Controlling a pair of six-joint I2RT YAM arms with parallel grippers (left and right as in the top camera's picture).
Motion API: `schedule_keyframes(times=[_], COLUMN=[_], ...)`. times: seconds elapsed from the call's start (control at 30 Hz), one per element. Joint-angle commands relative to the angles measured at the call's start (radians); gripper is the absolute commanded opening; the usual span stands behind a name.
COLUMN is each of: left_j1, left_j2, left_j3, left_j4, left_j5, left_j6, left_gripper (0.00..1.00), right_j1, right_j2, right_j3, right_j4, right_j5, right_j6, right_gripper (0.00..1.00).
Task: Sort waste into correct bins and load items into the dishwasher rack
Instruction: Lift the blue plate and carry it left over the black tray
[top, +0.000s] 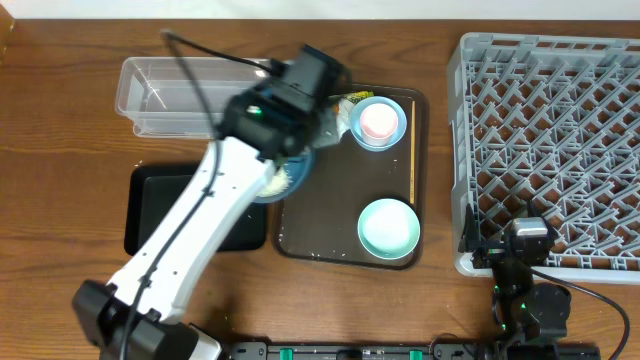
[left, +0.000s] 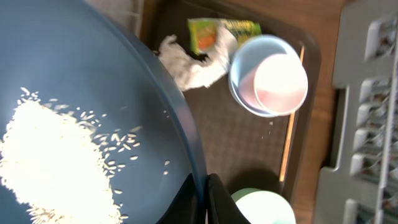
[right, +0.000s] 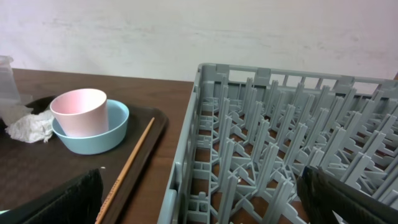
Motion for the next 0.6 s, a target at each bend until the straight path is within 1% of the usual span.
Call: schedule_keyframes(times=[0.0, 0.17, 0.4, 0.57], left_j1=[0.056, 0.138, 0.236, 0.287], left_j2=[-0.028, -0.028, -0.028, -0.028], left_j3=[-0.001, -0.014, -0.026, -0.027], left_j4=[-0.008, -0.019, -0.074, -0.073], left_j5=[0.084, 0.2, 0.232, 0.379], left_j6=[0.03, 0.047, 0.051, 0.119], left_gripper=[0.06, 0.06, 0.06, 0.06], right_j1=[-0.005, -0.005, -0.005, -0.005], right_j2=[-0.005, -0.005, -0.005, -0.005], right_j3=[-0.004, -0.004, -0.004, -0.004], right_j4=[-0.001, -0.001, -0.001, -0.001], right_j5=[0.003, 0.003, 0.003, 0.003], right_j6=[-0.012, -0.012, -0.012, -0.012], right_gripper=[0.99, 0.99, 0.99, 0.99])
